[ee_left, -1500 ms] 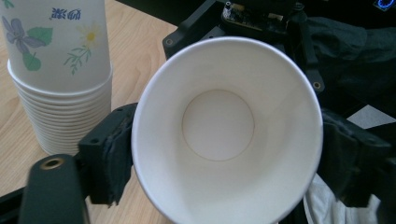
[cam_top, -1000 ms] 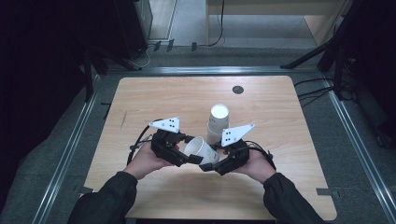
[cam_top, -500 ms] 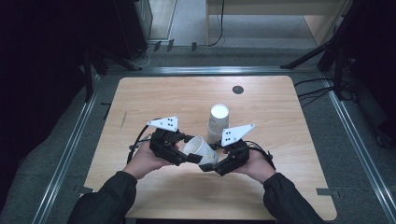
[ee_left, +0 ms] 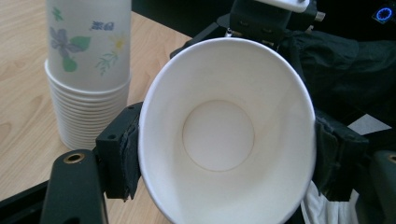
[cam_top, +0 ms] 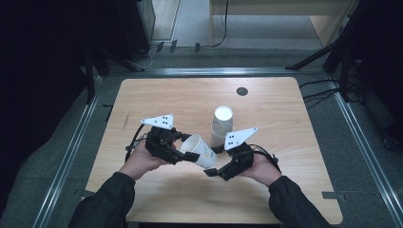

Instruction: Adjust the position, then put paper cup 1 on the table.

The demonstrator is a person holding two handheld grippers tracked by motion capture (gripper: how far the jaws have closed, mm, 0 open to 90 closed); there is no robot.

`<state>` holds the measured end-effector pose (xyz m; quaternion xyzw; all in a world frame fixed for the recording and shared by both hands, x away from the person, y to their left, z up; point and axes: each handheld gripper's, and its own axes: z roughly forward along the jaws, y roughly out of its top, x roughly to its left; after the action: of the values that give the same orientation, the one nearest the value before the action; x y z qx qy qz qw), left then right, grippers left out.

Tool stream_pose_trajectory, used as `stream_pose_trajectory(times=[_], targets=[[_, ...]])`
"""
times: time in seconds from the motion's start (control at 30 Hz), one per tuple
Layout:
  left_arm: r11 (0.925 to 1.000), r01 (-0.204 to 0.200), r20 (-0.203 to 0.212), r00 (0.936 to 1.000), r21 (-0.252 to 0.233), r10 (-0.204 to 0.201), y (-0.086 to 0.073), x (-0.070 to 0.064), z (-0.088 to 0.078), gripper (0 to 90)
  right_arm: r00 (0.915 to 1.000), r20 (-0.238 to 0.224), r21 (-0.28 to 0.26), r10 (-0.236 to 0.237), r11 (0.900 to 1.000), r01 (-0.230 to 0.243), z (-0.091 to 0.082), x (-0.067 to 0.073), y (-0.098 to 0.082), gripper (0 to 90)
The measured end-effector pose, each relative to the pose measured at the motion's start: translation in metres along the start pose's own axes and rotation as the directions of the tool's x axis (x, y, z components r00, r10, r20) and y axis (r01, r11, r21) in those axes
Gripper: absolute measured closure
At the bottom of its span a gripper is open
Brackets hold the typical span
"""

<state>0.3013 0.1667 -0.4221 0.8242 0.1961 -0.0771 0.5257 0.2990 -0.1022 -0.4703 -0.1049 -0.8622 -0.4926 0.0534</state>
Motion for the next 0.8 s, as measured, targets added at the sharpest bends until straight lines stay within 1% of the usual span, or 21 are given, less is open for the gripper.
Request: stream_pose_trajectory(times=[0.07, 0.1, 0.2, 0.23, 0.27, 0.33, 0.4, 0.47, 0.53, 0.57, 0.6, 0.63, 0.77, 0.8], targets=[[1.0, 0.0, -0.002, 1.0, 0.003, 0.0, 0.0, 0.0, -0.002, 24.5, 1.0, 0.005, 0.001, 0.0, 1.0, 0.0, 0.0, 0.0, -0.001, 23.0], [1.0, -0.002, -0.017, 0.9999, 0.001, 0.002, 0.0, 0.0, -0.004, 24.5, 0.9999, 0.016, 0.004, 0.001, 1.0, -0.001, -0.002, -0.001, -0.002, 22.7], [1.0, -0.007, -0.032, 0.9995, 0.002, 0.007, 0.0, 0.001, -0.008, 24.7, 0.9996, 0.027, 0.006, -0.006, 1.0, 0.006, -0.003, -0.001, -0.004, 22.6], [1.0, 0.0, -0.026, 0.9997, 0.001, 0.0, 0.0, 0.002, -0.009, 24.8, 0.9993, 0.037, 0.006, -0.005, 1.0, 0.005, -0.003, -0.001, -0.006, 22.4], [1.0, 0.0, -0.031, 0.9995, 0.001, 0.0, 0.0, 0.002, -0.01, 24.8, 0.9986, 0.053, 0.006, -0.002, 1.0, 0.002, -0.004, -0.001, -0.008, 21.8], [1.0, 0.005, -0.027, 0.9996, 0.007, -0.004, 0.0, 0.003, -0.011, 24.8, 0.9969, 0.078, 0.017, 0.001, 1.0, -0.002, -0.003, -0.002, -0.011, 21.6], [0.9999, 0.0, -0.043, 0.9991, 0.015, 0.001, 0.0, 0.003, -0.013, 24.8, 0.9937, 0.112, 0.035, -0.009, 0.999, 0.005, -0.004, -0.001, -0.014, 21.7], [0.9997, -0.008, -0.067, 0.9977, 0.021, 0.01, 0.001, 0.003, -0.016, 24.8, 0.9886, 0.144, 0.057, -0.045, 0.998, 0.037, -0.005, -0.001, -0.017, 21.5], [0.9997, -0.003, -0.067, 0.9978, 0.022, 0.005, 0.001, 0.003, -0.019, 24.8, 0.9861, 0.157, 0.069, -0.054, 0.997, 0.044, -0.006, -0.002, -0.017, 20.6], [0.9996, -0.004, -0.071, 0.9975, 0.027, 0.006, 0.001, 0.004, -0.02, 24.8, 0.9811, 0.188, 0.086, -0.044, 0.996, 0.028, -0.007, -0.004, -0.018, 20.9], [0.9994, -0.007, -0.078, 0.9969, 0.034, 0.01, 0.001, 0.004, -0.021, 24.8, 0.9811, 0.188, 0.086, -0.044, 0.996, 0.028, -0.007, -0.004, -0.018, 20.9], [0.9993, -0.001, -0.087, 0.9962, 0.037, 0.004, 0.001, 0.005, -0.022, 24.7, 0.9787, 0.201, 0.085, -0.039, 0.996, 0.023, -0.008, -0.005, -0.019, 20.9], [0.9986, 0.01, -0.106, 0.9944, 0.053, -0.004, -0.001, 0.008, -0.026, 24.7, 0.9763, 0.214, 0.081, -0.033, 0.997, 0.016, -0.01, -0.008, -0.019, 21.0], [0.9983, 0.007, -0.114, 0.9934, 0.058, 0.0, -0.001, 0.009, -0.027, 24.7, 0.9743, 0.223, 0.085, -0.028, 0.996, 0.009, -0.01, -0.008, -0.019, 21.1]])
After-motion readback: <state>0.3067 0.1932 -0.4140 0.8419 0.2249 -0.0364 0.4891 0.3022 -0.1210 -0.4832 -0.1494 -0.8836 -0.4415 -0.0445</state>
